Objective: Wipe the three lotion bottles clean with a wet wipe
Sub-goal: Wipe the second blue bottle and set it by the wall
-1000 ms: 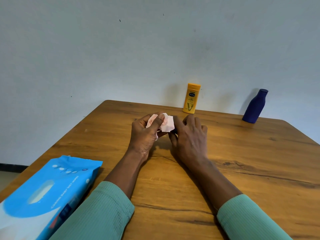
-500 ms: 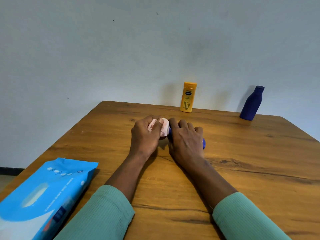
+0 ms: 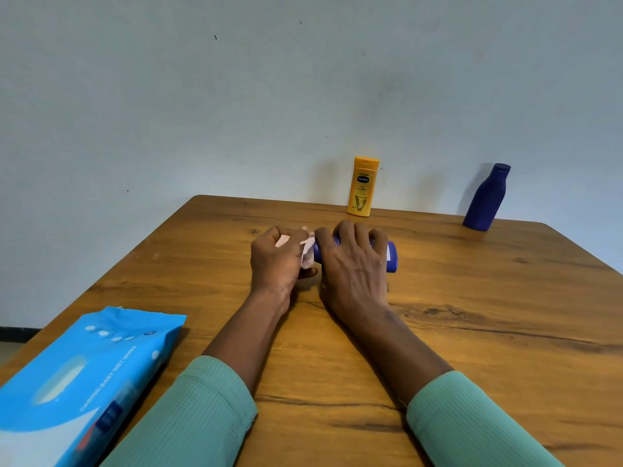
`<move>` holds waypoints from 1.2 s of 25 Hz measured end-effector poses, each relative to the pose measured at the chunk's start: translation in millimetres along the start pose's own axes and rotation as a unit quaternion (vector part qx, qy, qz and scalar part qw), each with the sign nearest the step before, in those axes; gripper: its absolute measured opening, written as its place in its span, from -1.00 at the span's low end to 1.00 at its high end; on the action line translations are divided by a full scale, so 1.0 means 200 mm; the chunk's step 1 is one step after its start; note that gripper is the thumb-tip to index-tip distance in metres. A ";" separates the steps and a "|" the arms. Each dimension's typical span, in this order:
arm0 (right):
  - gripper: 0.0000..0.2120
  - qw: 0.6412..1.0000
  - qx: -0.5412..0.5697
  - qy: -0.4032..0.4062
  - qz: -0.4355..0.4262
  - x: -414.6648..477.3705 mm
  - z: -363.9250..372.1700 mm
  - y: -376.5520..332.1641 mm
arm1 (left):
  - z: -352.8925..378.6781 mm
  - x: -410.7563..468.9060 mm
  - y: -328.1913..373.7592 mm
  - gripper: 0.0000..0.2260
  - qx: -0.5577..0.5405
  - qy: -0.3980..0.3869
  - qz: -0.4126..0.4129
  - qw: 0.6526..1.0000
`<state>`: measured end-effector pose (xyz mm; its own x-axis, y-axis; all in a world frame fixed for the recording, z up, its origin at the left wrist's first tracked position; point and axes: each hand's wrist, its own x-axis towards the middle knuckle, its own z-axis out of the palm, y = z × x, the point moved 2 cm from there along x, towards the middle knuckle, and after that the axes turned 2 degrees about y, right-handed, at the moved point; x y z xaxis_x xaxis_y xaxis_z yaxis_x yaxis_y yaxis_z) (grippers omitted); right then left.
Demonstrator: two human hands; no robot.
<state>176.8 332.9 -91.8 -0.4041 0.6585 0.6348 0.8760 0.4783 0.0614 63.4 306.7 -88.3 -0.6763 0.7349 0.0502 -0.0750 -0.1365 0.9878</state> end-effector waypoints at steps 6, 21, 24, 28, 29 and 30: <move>-0.43 0.999 0.001 0.041 0.014 0.01 -0.02 -0.01 | -0.04 0.00 0.07 -0.91 -0.100 -0.084 -0.114 0.985; -0.50 0.985 0.151 -0.006 0.080 0.00 -0.02 0.03 | -0.06 0.04 0.04 -0.78 -0.295 -0.168 -0.139 0.930; -0.49 0.978 0.179 -0.004 0.103 0.01 -0.03 0.04 | -0.06 0.02 0.07 -0.81 -0.255 -0.267 -0.084 0.926; -0.51 0.974 0.199 -0.003 0.109 0.02 -0.03 0.03 | -0.08 0.03 0.10 -0.75 -0.159 -0.262 -0.027 0.951; -0.53 0.973 0.203 -0.001 0.112 0.02 -0.03 0.04 | -0.07 0.02 0.10 -0.77 -0.145 -0.242 -0.020 0.959; -0.53 0.972 0.204 0.000 0.115 0.02 -0.03 0.04 | -0.06 0.02 0.10 -0.81 -0.126 -0.218 -0.008 0.968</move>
<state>183.8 336.7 -83.6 -0.2094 0.7759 0.5952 0.7655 0.5087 -0.3939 49.9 298.1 -70.1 -0.3043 0.9412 0.1471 -0.2970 -0.2405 0.9241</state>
